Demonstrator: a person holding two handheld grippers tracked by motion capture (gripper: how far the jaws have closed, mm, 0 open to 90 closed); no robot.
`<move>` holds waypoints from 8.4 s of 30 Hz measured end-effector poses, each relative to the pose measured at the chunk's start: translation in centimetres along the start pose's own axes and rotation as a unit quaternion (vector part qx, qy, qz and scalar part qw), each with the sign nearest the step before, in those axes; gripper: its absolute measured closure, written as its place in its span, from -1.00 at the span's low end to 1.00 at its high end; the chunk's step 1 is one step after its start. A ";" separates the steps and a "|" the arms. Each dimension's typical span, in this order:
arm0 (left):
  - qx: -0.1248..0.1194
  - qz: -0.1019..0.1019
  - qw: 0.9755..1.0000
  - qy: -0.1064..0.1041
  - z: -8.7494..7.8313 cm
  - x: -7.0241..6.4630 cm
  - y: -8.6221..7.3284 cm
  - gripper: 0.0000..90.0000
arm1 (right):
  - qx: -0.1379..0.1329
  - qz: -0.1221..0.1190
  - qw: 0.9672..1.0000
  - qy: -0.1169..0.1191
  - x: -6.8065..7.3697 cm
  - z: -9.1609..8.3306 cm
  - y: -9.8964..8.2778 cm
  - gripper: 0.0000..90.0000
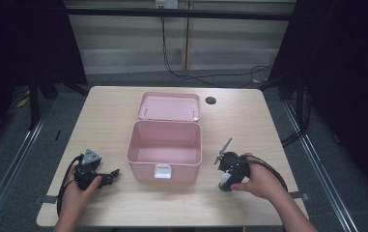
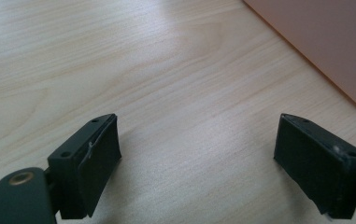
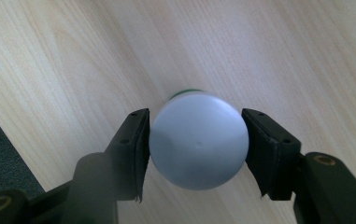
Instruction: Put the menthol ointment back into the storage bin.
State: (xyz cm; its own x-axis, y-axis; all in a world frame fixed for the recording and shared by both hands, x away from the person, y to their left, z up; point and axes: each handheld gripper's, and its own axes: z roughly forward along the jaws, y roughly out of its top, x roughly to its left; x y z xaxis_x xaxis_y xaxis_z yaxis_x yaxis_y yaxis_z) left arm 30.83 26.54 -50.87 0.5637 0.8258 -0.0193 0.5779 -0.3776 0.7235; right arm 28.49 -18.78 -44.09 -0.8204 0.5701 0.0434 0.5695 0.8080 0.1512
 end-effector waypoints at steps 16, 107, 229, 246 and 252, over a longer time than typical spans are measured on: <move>-0.001 -0.003 1.000 -0.002 0.0 0.0 0.0 -0.69 | 0.019 -0.006 1.000 -0.001 0.1 -0.6 0.7 0.12; -0.005 -0.008 1.000 -0.007 -0.1 0.2 -0.1 -0.68 | 0.033 -0.130 0.991 -0.008 1.4 -7.0 15.3 0.13; -0.005 -0.007 1.000 -0.011 -0.3 0.3 -0.2 -0.68 | 0.030 -0.087 0.996 -0.011 -2.9 1.3 18.4 0.13; -0.007 -0.008 1.000 -0.011 -0.3 0.3 -0.3 -0.67 | 0.034 -0.109 0.993 -0.027 -2.4 1.4 18.4 0.11; -0.006 -0.011 1.000 -0.013 -0.4 0.4 -0.3 -0.67 | 0.019 -0.117 0.993 -0.030 -2.1 1.3 18.3 0.05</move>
State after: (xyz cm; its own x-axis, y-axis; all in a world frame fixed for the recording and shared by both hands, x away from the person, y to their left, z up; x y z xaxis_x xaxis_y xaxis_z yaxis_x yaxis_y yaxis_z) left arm 30.64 27.10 -50.84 0.5673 0.8218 -0.0530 0.5823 -0.3547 0.7315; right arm 40.73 -5.02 -42.68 -0.9264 0.3736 -0.0470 0.3668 0.9235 0.1123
